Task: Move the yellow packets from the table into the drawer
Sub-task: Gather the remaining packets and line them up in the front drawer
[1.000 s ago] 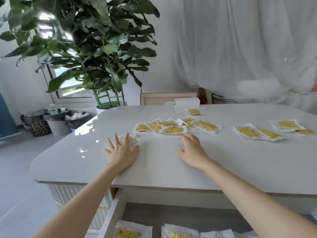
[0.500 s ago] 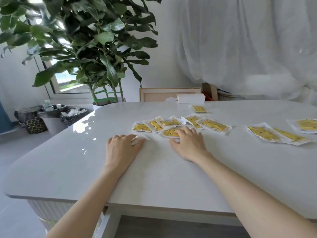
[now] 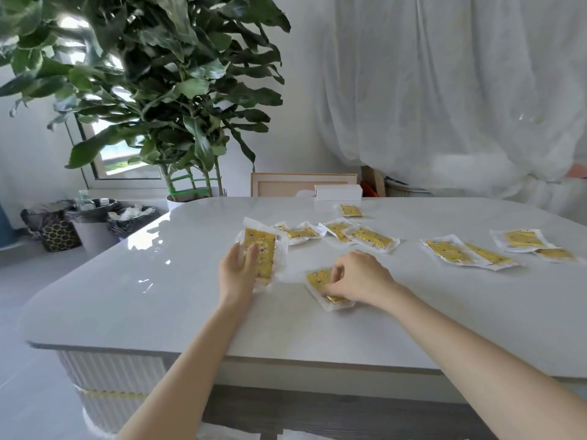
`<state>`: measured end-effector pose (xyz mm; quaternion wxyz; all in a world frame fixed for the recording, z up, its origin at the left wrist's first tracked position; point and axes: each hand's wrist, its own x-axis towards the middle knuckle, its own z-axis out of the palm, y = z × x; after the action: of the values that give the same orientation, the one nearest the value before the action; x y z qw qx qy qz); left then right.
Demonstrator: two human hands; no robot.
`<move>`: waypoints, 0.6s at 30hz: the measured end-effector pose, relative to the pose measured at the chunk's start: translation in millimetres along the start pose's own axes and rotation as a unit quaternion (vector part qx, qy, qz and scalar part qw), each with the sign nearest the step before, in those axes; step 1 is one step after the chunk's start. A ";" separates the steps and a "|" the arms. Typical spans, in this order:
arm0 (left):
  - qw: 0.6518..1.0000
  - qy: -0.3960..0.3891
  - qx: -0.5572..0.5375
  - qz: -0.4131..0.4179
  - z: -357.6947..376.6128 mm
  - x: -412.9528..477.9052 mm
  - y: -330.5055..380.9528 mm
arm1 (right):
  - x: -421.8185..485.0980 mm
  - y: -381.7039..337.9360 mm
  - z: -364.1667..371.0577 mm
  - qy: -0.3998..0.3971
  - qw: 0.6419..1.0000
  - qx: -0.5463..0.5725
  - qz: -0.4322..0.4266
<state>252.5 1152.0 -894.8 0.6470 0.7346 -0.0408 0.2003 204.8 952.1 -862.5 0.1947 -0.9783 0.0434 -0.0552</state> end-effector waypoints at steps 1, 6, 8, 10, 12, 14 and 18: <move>0.999 -0.005 -0.028 -0.019 4.4 -2.7 2.1 | 0.1 3.9 -1.5 -0.020 0.999 0.038 0.029; 0.990 -0.007 -0.109 -0.085 20.4 -13.3 10.3 | 1.1 19.2 -13.5 -0.064 0.981 0.144 0.110; 0.988 -0.006 -0.119 -0.093 29.7 -18.3 12.4 | 0.8 25.8 -15.5 -0.055 0.974 0.171 0.139; 0.989 -0.008 -0.114 -0.092 40.2 -22.5 12.4 | 4.6 34.7 -13.6 -0.064 0.953 0.250 0.159; 0.991 -0.024 -0.101 -0.088 49.5 -25.0 11.7 | 7.8 38.0 -12.9 -0.078 0.907 0.382 0.158; 0.993 -0.042 -0.069 -0.088 56.8 -27.2 12.4 | 9.6 39.6 -15.1 -0.086 0.837 0.521 0.143; 0.994 -0.045 -0.063 -0.083 58.7 -23.7 7.7 | 7.5 32.8 -22.4 -0.139 0.708 0.688 0.083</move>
<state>242.5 1089.3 -900.7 0.7036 0.7017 -0.0207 0.1096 207.3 912.7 -853.9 0.8212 -0.5624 0.0473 0.0837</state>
